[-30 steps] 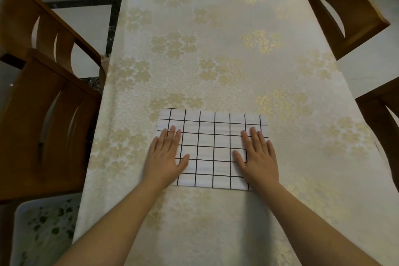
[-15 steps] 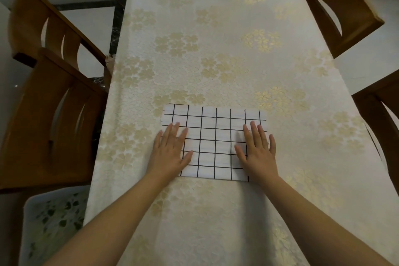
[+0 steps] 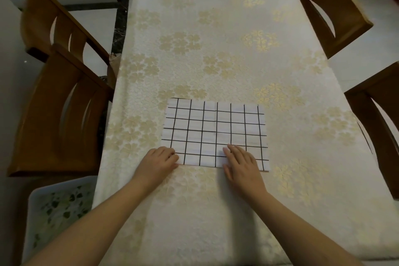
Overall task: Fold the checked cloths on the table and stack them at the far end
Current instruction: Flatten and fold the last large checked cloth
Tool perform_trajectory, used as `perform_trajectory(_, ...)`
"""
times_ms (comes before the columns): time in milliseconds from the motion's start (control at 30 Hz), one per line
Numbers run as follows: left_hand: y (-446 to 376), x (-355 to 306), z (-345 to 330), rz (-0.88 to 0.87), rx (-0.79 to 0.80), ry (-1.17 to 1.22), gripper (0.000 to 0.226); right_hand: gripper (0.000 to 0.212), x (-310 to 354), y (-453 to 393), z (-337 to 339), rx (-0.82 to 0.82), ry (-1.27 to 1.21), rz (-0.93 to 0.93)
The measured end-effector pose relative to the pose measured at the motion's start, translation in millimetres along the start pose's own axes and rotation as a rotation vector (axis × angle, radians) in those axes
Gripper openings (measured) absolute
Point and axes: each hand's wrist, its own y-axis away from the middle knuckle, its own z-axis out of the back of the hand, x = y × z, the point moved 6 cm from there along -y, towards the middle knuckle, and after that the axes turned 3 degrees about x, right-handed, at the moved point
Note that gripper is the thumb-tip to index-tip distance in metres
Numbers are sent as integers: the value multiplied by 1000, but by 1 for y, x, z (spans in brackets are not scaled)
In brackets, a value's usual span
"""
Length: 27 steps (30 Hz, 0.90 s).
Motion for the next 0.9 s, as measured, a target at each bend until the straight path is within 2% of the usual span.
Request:
perform_trajectory(133, 13, 7, 6, -16, 39, -145, 37, 66, 14, 3, -11, 122, -25, -15)
perform_trajectory(267, 12, 21, 11, 134, 96, -159, 44, 77, 18, 5, -15, 169, -18, -31)
perform_trajectory(367, 7, 33, 20, 314, 72, -58, 39, 84, 21, 8, -14, 194, -24, -38)
perform_trajectory(500, 3, 34, 43, 531, -54, 245, 15, 90, 28, 12, -14, 244, -57, -47)
perform_trajectory(600, -1, 27, 62, 627, -116, 447, 16, 77, 31, 12, -13, 260, -88, -67)
perform_trajectory(667, -4, 20, 74, 632, -161, 549, 16, 61, 33, 12, -12, 254, -107, -81)
perform_trajectory(767, -9, 10, 89, 587, -210, 618, 16, 56, 36, 10, -9, 227, -139, -85)
perform_trajectory(900, -19, -8, 109, 390, -298, 538, 14, 51, 39, 6, -9, 197, -203, -68)
